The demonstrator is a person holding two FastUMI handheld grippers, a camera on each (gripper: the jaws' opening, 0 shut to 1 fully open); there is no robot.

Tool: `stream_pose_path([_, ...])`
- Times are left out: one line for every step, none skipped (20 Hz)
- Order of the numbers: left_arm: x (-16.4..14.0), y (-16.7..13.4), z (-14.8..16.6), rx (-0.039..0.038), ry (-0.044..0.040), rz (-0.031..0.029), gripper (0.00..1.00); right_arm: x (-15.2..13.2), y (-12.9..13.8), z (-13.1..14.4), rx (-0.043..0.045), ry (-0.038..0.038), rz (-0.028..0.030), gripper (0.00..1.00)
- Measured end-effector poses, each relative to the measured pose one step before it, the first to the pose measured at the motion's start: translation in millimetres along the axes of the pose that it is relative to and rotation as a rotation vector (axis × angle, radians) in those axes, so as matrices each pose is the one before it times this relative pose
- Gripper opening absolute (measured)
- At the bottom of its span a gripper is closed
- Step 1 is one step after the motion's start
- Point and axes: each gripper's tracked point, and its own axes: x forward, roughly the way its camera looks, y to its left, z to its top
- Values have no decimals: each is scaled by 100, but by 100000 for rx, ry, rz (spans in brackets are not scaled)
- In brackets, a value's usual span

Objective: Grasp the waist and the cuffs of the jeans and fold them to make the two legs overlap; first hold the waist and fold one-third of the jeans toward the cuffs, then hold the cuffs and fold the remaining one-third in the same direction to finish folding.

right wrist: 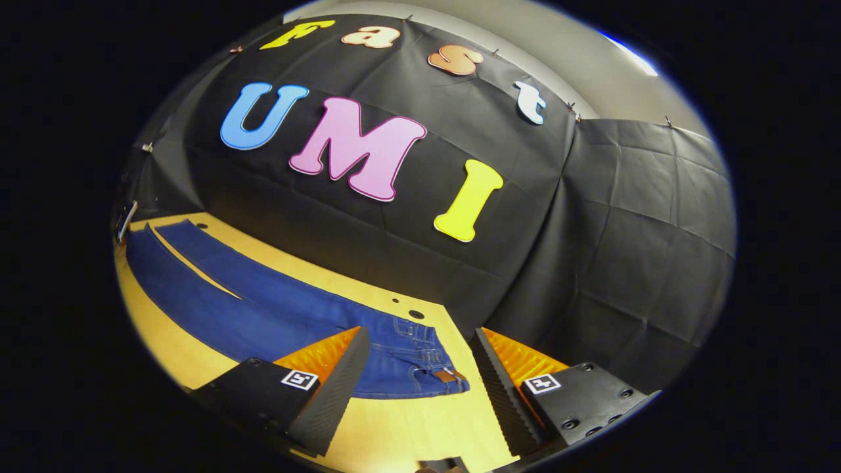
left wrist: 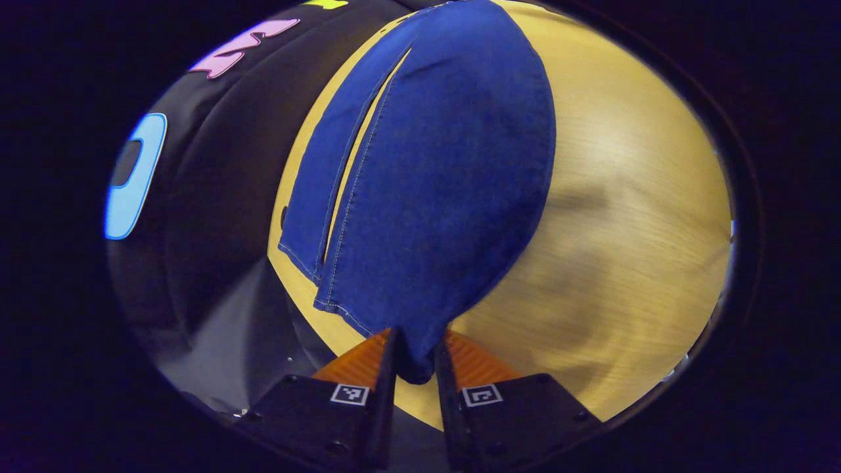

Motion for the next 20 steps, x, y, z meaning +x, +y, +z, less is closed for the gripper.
stream_pose_path([426, 9, 31, -1327, 1075, -1236, 28, 782, -428, -354, -2926, -1048, -436, 97])
stream_pose_path([-32, -31, -79, -1113, 798, -819, 24, 880, -442, -341, -2940, -1018, -43, 97])
stream_pose_path([59, 95, 26, -255, 495, -724, 18, 766, -326, -331, -2966, -767, 480, 97])
stream_pose_path([-27, 99, 15, -343, 53, -567, 15, 844, -228, -308, -3249, -799, 945, 97])
stream_pose_path([-167, 50, 255, -23, -590, -45, 12, 922, -181, -143, -4071, -949, 1173, 97])
stream_pose_path([18, -12, 114, -331, -157, -686, 10, 840, -218, -114, -4909, -1213, 1720, 97])
stream_pose_path([330, -65, 197, -642, -126, -798, 6, 787, 3, -158, -5772, -1173, 2554, 97])
stream_pose_path([10, 31, -195, -1291, 70, -1081, 6, 911, -251, -208, -6588, -1385, 2072, 97])
stream_pose_path([-76, -8, 92, -1356, -259, -1363, 5, 805, -350, -206, -6526, -1518, 2381, 98])
stream_pose_path([60, 101, -5, -1823, 76, -1278, 5, 743, -253, -467, -5859, -984, 2792, 98])
stream_pose_path([59, -83, -53, -1563, -118, -798, 5, 708, 140, -408, -5411, -1044, 3793, 98])
stream_pose_path([-67, 89, 88, -669, -334, 23, 5, 591, 144, -725, -4999, -489, 4750, 98])
stream_pose_path([-25, 2, -8, -14, -231, 718, 5, 871, 491, -1164, -5330, 760, 5287, 98])
stream_pose_path([-33, 52, -44, 297, -60, 1186, 6, 478, 354, -1282, -5523, 1298, 4990, 97])
stream_pose_path([71, -15, 45, 184, 50, 1362, 6, 804, 439, -1374, -5567, 1559, 4268, 98])
stream_pose_path([-57, 14, -79, -235, 135, 1089, 6, 363, 746, -1375, -3711, 1611, 5000, 98])
stream_pose_path([-117, -20, 76, -989, 146, 669, 6, 431, 865, -1353, -2335, 1537, 5221, 97])
stream_pose_path([68, 41, -51, -1323, 161, 163, 6, 292, 883, -1139, -2166, 1423, 4895, 98])
stream_pose_path([105, -21, -9, -1143, 311, -247, 5, 216, 1159, -925, -2252, 1676, 5447, 97])
stream_pose_path([-140, -12, 7, -439, 108, -315, 5, 343, 1316, -1199, -3328, 2758, 5475, 98])
